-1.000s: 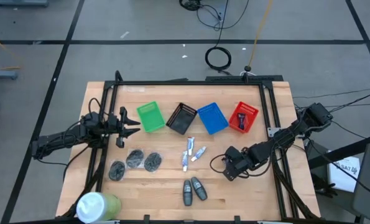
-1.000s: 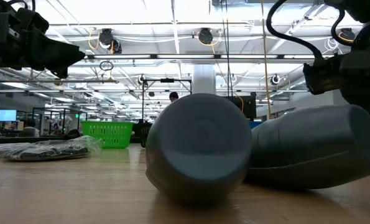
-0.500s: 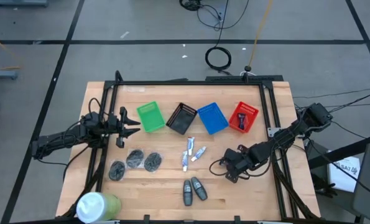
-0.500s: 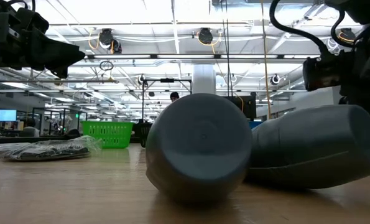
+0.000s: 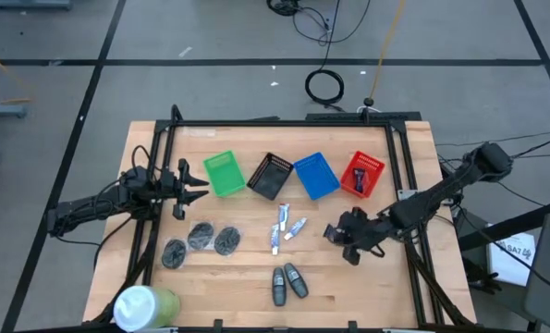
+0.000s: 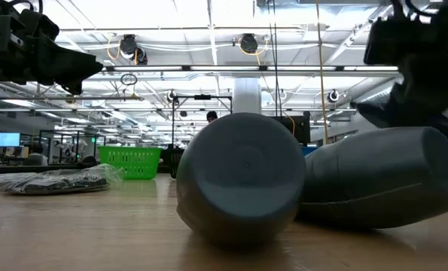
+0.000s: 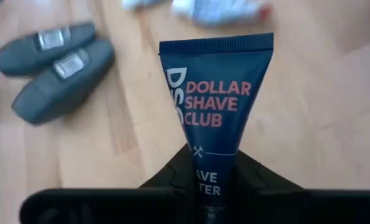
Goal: Pick & Place Travel size toiletries
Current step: Put the blue shave cream into the red bin
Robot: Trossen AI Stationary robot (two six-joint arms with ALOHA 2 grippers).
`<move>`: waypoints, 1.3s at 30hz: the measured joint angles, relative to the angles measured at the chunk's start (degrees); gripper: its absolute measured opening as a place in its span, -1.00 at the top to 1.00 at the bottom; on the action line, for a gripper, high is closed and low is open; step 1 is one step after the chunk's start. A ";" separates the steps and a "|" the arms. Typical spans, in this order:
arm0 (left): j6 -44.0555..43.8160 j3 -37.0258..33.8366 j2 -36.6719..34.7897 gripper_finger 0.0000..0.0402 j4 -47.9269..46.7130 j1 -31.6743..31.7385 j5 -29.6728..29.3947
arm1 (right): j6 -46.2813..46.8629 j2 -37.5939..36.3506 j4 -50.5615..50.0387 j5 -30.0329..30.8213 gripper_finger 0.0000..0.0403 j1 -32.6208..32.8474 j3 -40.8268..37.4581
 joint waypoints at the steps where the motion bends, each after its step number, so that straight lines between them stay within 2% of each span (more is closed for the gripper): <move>1: 0.00 0.02 0.00 0.43 0.02 0.02 -0.02 | -0.64 -1.32 -0.08 2.83 0.81 0.01 -0.13; 6: 0.00 0.00 0.00 0.43 0.00 0.00 0.00 | -1.44 -6.92 0.20 18.30 0.79 -0.30 -0.02; 9: 0.00 0.01 0.00 0.43 0.00 0.00 -0.01 | -1.49 -9.02 -0.04 25.17 0.79 -1.21 -0.01; 11: 0.00 0.02 0.00 0.43 0.00 0.01 0.00 | -1.47 -10.09 -0.41 27.75 0.79 -2.22 0.00; 16: 0.00 0.01 0.00 0.43 0.00 0.01 -0.02 | -1.45 -12.17 -4.47 29.21 0.79 -6.45 0.02; 21: 0.00 0.02 0.00 0.43 0.00 0.00 0.00 | -0.55 -14.67 -13.06 37.71 0.79 -11.90 0.03; 23: 0.00 0.00 0.00 0.43 0.00 0.01 0.00 | 1.08 -16.47 -16.86 36.57 0.79 -15.37 0.11; 29: 0.00 0.00 0.00 0.43 0.00 0.00 -0.02 | -0.16 -21.81 -26.33 24.52 0.79 -27.46 0.11; 33: 0.00 0.01 0.00 0.43 0.00 0.01 -0.02 | -3.85 -23.80 -28.46 13.10 0.79 -35.45 0.11; 39: 0.00 0.00 0.00 0.43 0.00 0.02 0.00 | -7.37 -23.07 -27.22 6.64 0.79 -42.62 -1.98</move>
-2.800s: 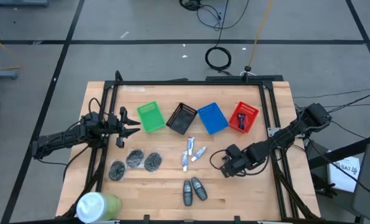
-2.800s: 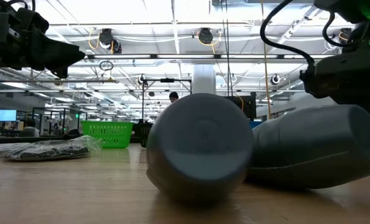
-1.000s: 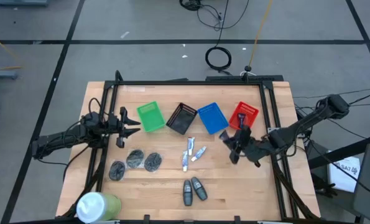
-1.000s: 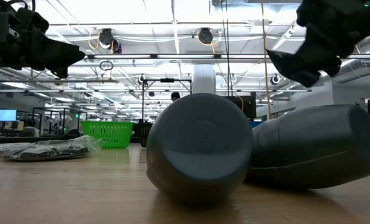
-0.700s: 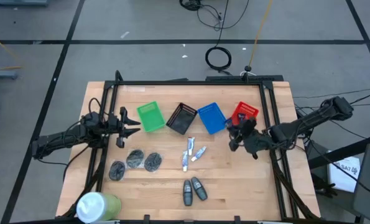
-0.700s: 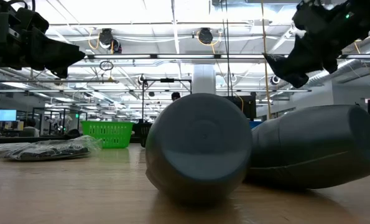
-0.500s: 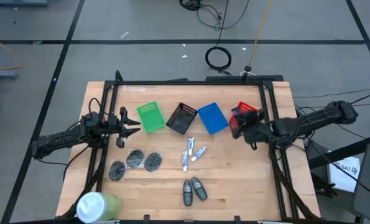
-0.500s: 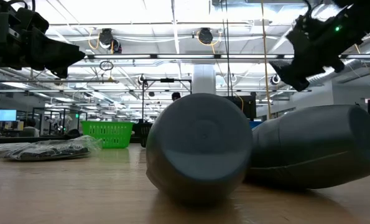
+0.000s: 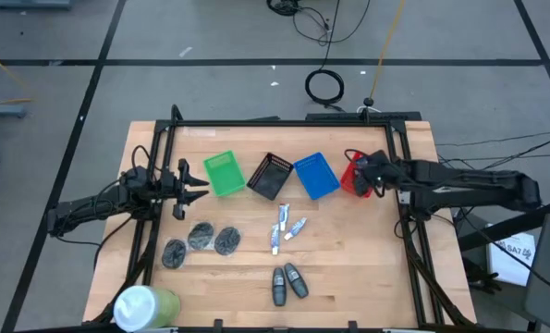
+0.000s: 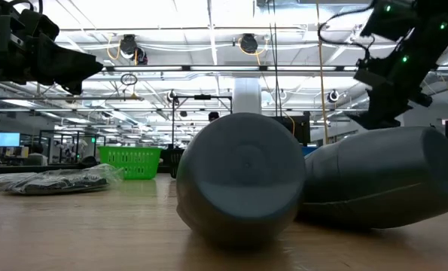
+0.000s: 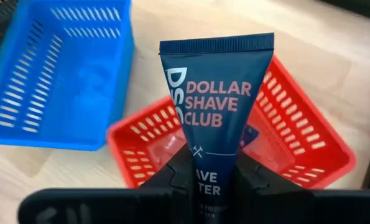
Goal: Pick & Place Travel size toiletries
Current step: Put the blue shave cream into the red bin, then put the bottom black hairbrush into the green bin
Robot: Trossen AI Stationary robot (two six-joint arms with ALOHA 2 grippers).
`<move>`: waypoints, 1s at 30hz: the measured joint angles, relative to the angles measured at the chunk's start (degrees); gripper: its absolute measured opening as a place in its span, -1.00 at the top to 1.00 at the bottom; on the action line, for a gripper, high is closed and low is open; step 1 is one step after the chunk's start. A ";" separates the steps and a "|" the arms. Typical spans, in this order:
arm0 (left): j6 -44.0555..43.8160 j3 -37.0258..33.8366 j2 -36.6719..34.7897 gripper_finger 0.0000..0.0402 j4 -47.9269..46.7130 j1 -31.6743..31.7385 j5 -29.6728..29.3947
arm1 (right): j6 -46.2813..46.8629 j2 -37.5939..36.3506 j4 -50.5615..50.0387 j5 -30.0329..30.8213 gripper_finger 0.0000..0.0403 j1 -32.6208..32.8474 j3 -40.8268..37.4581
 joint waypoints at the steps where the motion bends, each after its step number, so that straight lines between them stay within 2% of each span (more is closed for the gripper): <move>1: 0.00 0.02 0.00 0.43 0.00 -0.02 -0.02 | -0.44 0.04 1.22 -0.35 0.79 -0.67 -0.98; 7: 0.00 0.01 0.00 0.43 0.02 -0.02 0.00 | -2.66 0.00 8.66 -0.30 0.79 -3.51 -6.27; 14: 0.00 0.02 0.00 0.43 0.00 0.00 0.00 | 0.31 -0.02 9.98 3.15 0.75 -6.02 -9.30; 21: 0.00 0.00 0.00 0.43 0.00 -0.02 -0.02 | -0.96 -0.32 12.28 2.94 0.49 -6.33 -9.45; 28: 0.00 0.00 -0.02 0.43 0.00 0.00 0.00 | -6.99 -2.77 21.37 2.50 0.26 -6.33 -9.45; 30: 0.00 0.00 -0.02 0.43 0.02 -0.02 -0.02 | -10.32 -3.93 26.06 -0.07 0.22 -6.31 -9.45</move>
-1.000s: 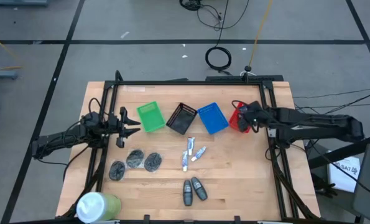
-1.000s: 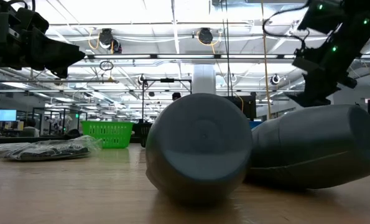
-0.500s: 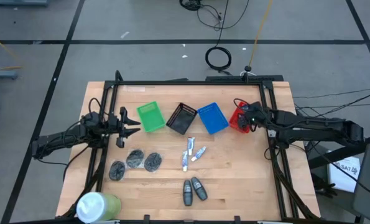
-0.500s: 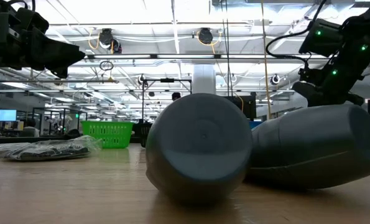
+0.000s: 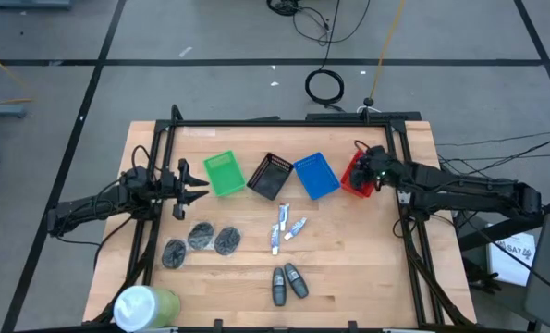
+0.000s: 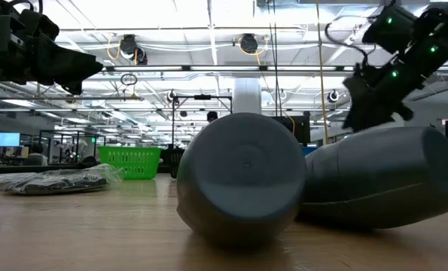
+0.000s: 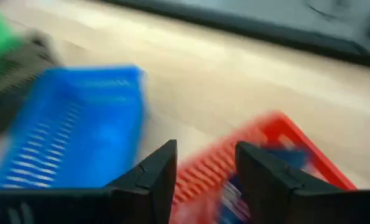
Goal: Pick & Place Travel size toiletries
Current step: Put the bottom black hairbrush into the green bin
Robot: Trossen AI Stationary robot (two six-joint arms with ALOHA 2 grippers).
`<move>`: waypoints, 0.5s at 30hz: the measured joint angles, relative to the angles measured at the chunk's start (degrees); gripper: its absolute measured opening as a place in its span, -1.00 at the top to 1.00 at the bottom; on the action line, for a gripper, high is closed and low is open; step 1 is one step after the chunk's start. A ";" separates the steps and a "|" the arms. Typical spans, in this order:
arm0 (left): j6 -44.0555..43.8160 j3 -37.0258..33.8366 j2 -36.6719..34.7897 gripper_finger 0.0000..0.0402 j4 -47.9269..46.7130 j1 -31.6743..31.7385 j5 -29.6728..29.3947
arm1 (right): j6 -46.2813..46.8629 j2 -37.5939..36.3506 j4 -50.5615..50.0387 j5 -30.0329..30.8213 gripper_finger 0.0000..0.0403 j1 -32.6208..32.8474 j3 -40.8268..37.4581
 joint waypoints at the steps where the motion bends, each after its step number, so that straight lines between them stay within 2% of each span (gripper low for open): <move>1: 0.00 0.01 -0.01 0.43 -0.02 0.00 0.01 | -2.09 -0.62 2.94 -2.16 0.21 0.01 0.00; 5: 0.00 0.00 -0.01 0.43 -0.02 0.00 0.00 | -9.83 -2.95 14.94 -12.95 0.19 0.31 0.00; 9: 0.00 0.00 -0.01 0.43 -0.02 0.01 0.00 | -15.45 -3.78 25.44 -27.53 0.21 2.14 0.00; 12: 0.00 0.01 -0.01 0.43 -0.02 0.00 0.01 | -16.97 -3.50 30.57 -38.66 0.24 3.89 0.00; 15: 0.00 0.01 -0.01 0.43 -0.01 0.00 0.02 | -17.11 -3.03 32.69 -45.54 0.26 6.37 0.01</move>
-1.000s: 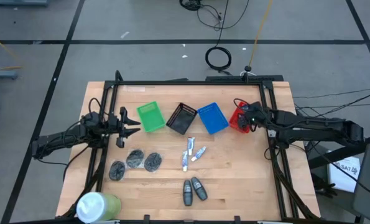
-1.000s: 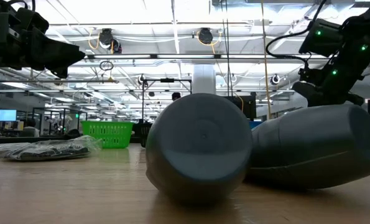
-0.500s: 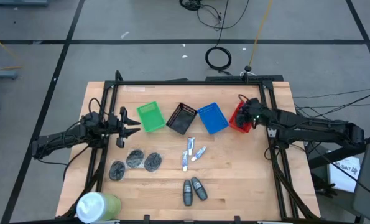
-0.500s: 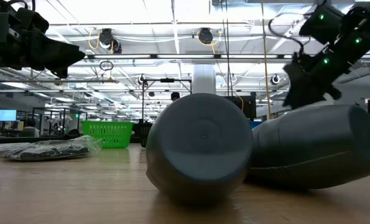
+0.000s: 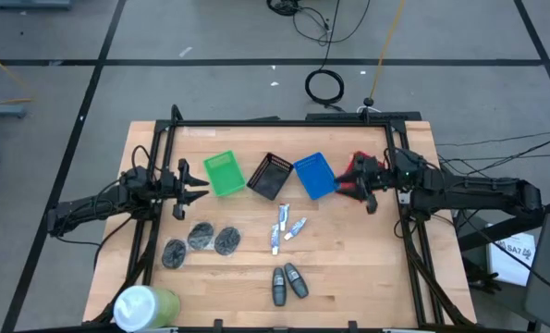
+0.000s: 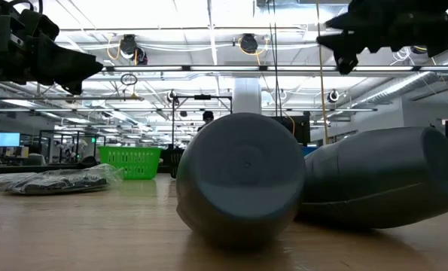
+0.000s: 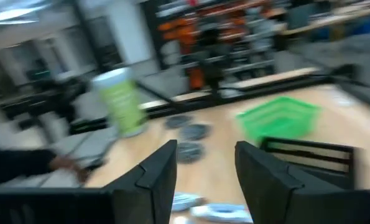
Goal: Pick & Place Travel size toiletries
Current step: Put the bottom black hairbrush into the green bin
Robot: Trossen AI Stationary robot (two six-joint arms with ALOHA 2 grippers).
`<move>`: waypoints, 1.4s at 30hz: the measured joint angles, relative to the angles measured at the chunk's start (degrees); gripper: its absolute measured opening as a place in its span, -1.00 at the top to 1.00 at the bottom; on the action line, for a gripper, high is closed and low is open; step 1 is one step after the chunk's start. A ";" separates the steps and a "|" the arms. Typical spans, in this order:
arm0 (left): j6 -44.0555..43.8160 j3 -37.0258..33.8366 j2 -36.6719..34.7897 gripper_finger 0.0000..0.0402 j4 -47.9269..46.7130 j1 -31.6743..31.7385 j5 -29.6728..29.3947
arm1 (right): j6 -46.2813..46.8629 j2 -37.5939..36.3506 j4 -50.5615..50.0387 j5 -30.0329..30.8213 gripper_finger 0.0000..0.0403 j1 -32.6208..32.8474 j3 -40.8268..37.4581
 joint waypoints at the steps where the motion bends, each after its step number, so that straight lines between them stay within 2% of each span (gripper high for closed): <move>1: -0.02 0.01 0.00 0.43 0.00 0.00 0.00 | -0.05 0.15 0.04 -1.20 0.26 1.05 -0.01; 7: 0.00 0.00 0.00 0.43 0.00 0.01 -0.01 | -1.48 0.51 2.72 -4.19 0.27 10.57 -0.01; 12: 0.00 0.02 0.00 0.43 0.00 0.02 -0.02 | -1.50 0.48 13.45 -4.24 0.30 19.11 -3.18; 17: -0.92 -0.01 0.02 0.43 0.77 0.00 0.01 | -1.41 0.46 22.38 -4.25 0.30 23.15 -8.18; 22: -5.10 -0.01 0.00 0.43 3.02 0.00 0.02 | -4.23 -0.16 26.53 -4.24 0.30 24.38 -12.10; 28: -11.99 -0.01 0.00 0.43 3.60 0.00 0.05 | -2.22 -3.08 26.63 -4.13 0.32 23.43 -12.95; 33: -12.28 -0.01 0.02 0.43 2.46 0.00 0.07 | -2.95 -4.85 26.00 -4.09 0.32 22.00 -12.95; 35: -13.17 -0.01 0.05 0.43 -0.10 0.00 0.06 | -3.74 -5.20 24.19 -4.12 0.32 21.63 -12.95; 42: -12.97 0.02 0.46 0.43 -0.02 0.00 0.04 | -5.70 -5.94 18.38 -4.07 0.32 21.56 -12.97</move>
